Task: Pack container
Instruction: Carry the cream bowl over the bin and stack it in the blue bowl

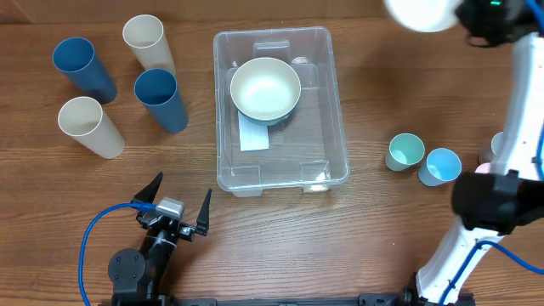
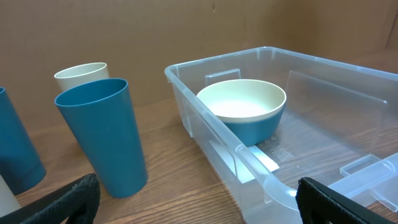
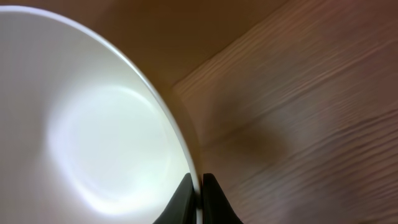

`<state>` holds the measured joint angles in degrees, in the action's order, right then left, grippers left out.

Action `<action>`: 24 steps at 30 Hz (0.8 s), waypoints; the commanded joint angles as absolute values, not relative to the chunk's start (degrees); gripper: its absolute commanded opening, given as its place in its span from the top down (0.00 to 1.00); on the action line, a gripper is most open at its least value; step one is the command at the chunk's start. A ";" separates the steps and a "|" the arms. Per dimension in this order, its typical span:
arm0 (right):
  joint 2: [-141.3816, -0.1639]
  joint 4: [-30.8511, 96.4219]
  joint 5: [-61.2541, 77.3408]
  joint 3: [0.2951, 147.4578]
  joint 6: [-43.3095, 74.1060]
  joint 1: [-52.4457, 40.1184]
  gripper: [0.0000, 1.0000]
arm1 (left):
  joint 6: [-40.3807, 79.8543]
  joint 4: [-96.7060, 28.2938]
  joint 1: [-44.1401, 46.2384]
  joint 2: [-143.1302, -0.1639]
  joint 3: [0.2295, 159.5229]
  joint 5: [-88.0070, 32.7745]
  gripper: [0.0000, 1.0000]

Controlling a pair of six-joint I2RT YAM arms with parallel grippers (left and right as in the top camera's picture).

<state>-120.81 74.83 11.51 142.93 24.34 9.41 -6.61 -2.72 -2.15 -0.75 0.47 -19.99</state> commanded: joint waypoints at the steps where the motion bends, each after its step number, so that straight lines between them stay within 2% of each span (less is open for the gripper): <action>1: -119.79 78.17 11.11 144.07 23.94 1.76 0.96 | -7.07 -2.70 -2.61 -0.25 0.27 -20.82 0.00; 7: -119.79 84.77 3.73 142.69 22.44 -11.94 0.96 | -7.07 -2.70 -2.61 -0.25 0.27 -20.82 0.00; 11: -119.83 80.84 0.89 135.46 22.48 -18.00 0.96 | -7.07 -2.70 -2.61 -0.25 0.27 -20.82 0.00; 19: -119.83 63.92 2.31 117.08 22.46 -19.99 0.96 | -7.07 -2.70 -2.61 -0.25 0.27 -20.82 0.00; 24: -120.05 59.59 4.38 115.44 22.44 -20.80 0.96 | -7.07 -2.70 -2.61 -0.25 0.27 -20.82 0.00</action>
